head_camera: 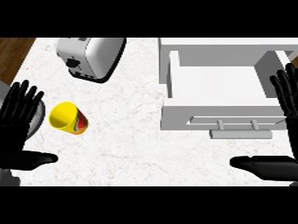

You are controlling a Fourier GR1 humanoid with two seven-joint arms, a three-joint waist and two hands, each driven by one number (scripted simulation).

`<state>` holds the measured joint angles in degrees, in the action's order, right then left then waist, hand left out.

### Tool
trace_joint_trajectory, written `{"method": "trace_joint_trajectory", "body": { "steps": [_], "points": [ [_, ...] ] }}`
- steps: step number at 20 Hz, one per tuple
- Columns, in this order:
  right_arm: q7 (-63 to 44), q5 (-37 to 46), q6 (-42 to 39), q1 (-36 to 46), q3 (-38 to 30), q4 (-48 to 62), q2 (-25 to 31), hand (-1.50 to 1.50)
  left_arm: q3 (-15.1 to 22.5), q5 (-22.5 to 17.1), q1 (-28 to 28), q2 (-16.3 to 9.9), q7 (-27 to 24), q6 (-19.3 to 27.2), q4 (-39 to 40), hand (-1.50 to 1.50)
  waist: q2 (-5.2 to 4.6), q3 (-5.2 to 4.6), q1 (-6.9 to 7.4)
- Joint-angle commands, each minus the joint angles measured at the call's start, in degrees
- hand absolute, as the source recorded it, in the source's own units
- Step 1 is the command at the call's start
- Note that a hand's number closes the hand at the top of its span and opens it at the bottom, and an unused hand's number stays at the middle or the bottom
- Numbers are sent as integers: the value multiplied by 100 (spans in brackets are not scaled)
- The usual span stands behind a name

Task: Pick up the cup, place it into the drawer and close the drawer

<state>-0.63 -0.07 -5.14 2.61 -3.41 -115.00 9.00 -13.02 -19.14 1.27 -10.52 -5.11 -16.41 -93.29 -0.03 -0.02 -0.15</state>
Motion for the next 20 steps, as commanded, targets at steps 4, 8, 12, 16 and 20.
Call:
{"method": "trace_joint_trajectory", "body": {
  "steps": [4, 8, 12, 16, 20],
  "points": [
    [392, 233, -45, -58, 62, 364, -82, -150, -452, 294, 14, -381, -725, -250, 1285, -150, -1, 1, 16],
    [317, 162, -46, 32, -20, 322, -107, -150, -301, 946, 118, -164, -1672, -58, 2321, -150, -3, 0, 2],
    [67, -146, -201, 104, -273, 160, 35, -150, -482, 1108, 1082, -535, -1739, 68, 3677, -150, -7, -1, -36],
    [172, 212, -113, 87, 154, 165, -199, -150, -610, 1325, 1166, -737, -2912, -221, 4997, -150, -9, -3, -28],
    [310, 62, -254, 34, -35, 280, -159, -150, -548, 1422, 1573, -633, -3442, -146, 5776, -150, -7, -2, -25]
  ]
}}
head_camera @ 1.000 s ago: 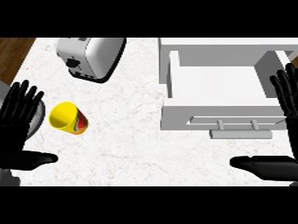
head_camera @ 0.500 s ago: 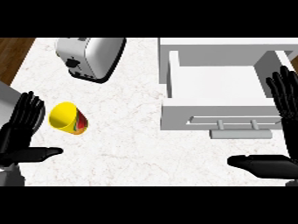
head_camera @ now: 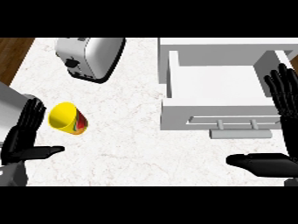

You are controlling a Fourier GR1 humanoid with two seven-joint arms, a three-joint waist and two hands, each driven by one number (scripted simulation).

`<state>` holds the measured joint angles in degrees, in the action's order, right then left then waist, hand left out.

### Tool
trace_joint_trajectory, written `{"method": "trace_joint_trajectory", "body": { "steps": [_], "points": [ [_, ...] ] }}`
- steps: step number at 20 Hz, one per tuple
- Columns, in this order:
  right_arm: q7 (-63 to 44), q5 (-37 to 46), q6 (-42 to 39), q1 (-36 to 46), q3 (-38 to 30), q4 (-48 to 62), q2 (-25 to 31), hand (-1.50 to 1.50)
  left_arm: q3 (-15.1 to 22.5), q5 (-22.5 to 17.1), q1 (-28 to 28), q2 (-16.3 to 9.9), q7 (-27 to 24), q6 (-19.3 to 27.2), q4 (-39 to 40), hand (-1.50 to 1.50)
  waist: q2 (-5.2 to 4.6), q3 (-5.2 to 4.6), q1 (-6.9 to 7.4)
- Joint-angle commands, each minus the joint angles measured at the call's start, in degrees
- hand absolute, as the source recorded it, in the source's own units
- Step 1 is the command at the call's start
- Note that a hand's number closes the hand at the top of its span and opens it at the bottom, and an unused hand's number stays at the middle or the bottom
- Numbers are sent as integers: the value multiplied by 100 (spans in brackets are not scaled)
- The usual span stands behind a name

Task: Pick up the cup, place it into the drawer and close the drawer

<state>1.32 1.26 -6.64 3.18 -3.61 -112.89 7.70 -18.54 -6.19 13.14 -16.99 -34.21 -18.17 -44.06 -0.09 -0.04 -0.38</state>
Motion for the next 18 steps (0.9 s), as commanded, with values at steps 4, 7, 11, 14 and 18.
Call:
{"method": "trace_joint_trajectory", "body": {
  "steps": [4, 7, 11, 14, 18],
  "points": [
    [249, 323, 119, -110, 228, 143, -232, -150, -112, 377, 780, -214, -1611, -84, 2254, -150, -18, -6, -42],
    [101, 23, -96, -265, 55, -304, -67, -150, -192, 430, 1018, -323, -2005, -166, 2918, -150, -30, -12, -92],
    [171, 84, -77, -132, 122, 79, -148, -150, -199, 483, 1234, -227, -2190, 69, 3167, -150, -50, -19, -119],
    [-110, -63, -86, 80, -24, -92, -52, -150, -272, 473, 1217, -722, -2257, -228, 3282, -150, -59, -23, -127],
    [67, -59, -157, -122, -34, -60, -56, -150, -143, 602, 1384, -306, -2391, 116, 3321, -150, -45, -17, -119]
  ]
}}
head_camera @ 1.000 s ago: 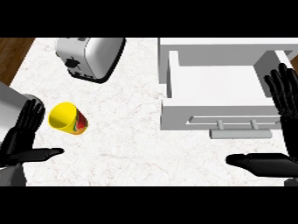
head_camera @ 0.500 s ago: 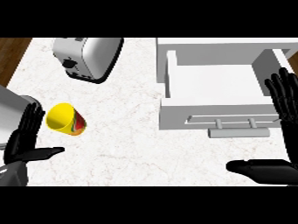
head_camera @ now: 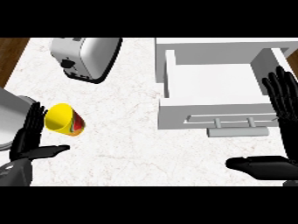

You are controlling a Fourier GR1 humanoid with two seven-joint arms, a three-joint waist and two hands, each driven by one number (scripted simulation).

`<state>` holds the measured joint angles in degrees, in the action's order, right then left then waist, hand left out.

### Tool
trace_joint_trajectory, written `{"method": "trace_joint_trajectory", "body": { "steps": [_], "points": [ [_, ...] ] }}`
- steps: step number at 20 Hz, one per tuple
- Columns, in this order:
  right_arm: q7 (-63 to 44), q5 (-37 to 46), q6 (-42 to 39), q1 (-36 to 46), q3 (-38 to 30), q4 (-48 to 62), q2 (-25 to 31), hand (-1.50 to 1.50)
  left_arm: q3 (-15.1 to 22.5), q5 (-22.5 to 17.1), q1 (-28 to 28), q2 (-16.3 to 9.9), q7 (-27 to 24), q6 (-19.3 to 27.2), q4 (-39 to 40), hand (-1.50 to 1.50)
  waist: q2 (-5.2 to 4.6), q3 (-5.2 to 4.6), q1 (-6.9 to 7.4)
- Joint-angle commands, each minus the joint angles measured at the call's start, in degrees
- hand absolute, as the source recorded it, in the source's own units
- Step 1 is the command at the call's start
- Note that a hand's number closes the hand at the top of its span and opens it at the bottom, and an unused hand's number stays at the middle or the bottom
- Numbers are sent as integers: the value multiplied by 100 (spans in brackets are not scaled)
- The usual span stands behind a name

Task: Pick up the cup, place it into the drawer and close the drawer

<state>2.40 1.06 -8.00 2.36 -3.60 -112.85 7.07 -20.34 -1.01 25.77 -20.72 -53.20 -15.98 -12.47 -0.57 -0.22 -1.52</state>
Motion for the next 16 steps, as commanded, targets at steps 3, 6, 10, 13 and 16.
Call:
{"method": "trace_joint_trajectory", "body": {
  "steps": [3, 6, 10, 13, 16],
  "points": [
    [10, -236, -133, 122, -239, 119, 123, -150, 17, 59, 273, 92, -389, -218, 212, -150, -7, -2, -15],
    [206, 253, 55, -76, 258, 106, -188, -150, 30, 83, 188, -133, -460, -505, 237, -150, -10, -3, -7],
    [-15, 41, -44, 288, 26, 296, -2, -150, -20, 33, 105, 102, -658, -441, 304, -150, -19, -4, 9],
    [48, -88, -128, 177, -95, 181, 64, -150, -40, 0, 295, 137, -545, -587, 287, -150, -18, -4, -20],
    [-343, -54, -101, 327, 26, 15, 69, -150, -19, -7, 309, 139, -514, -860, 280, -150, -21, -9, -25]
  ]
}}
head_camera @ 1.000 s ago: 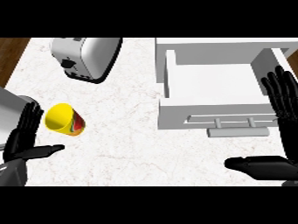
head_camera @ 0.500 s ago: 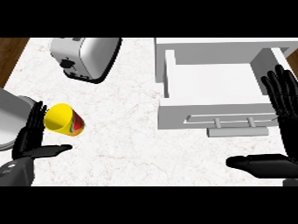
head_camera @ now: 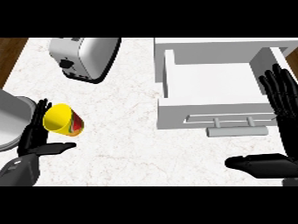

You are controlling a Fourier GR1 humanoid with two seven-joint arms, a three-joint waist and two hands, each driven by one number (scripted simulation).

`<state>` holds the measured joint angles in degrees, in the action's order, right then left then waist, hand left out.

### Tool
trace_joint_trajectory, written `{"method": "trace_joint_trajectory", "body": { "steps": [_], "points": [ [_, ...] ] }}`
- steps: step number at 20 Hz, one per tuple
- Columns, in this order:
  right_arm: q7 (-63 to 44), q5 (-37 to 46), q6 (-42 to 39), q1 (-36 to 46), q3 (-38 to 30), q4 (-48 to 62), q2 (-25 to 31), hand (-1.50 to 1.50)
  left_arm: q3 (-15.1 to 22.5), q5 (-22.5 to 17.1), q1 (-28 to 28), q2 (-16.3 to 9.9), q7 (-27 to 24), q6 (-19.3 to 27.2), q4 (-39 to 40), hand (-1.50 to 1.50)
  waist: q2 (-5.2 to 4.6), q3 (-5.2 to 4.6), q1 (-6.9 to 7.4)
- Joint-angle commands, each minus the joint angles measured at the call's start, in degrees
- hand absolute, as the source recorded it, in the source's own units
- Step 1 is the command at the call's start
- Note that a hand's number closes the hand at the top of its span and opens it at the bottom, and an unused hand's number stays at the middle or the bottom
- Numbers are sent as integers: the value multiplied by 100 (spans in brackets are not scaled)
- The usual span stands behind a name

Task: Pick up the cup, place it into the drawer and close the drawer

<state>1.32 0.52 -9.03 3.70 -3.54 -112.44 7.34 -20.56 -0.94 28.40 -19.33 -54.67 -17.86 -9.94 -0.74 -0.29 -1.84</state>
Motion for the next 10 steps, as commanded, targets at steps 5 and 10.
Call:
{"method": "trace_joint_trajectory", "body": {
  "steps": [5, 10],
  "points": [
    [81, 103, 69, 31, 99, 181, -123, -150, -14, -81, 35, 175, -472, -928, -58, -150, -22, -5, -16],
    [31, -106, -63, 46, -50, 157, -10, -150, -42, -211, 201, 174, -307, -1536, -182, 150, -15, -5, -38]
  ]
}}
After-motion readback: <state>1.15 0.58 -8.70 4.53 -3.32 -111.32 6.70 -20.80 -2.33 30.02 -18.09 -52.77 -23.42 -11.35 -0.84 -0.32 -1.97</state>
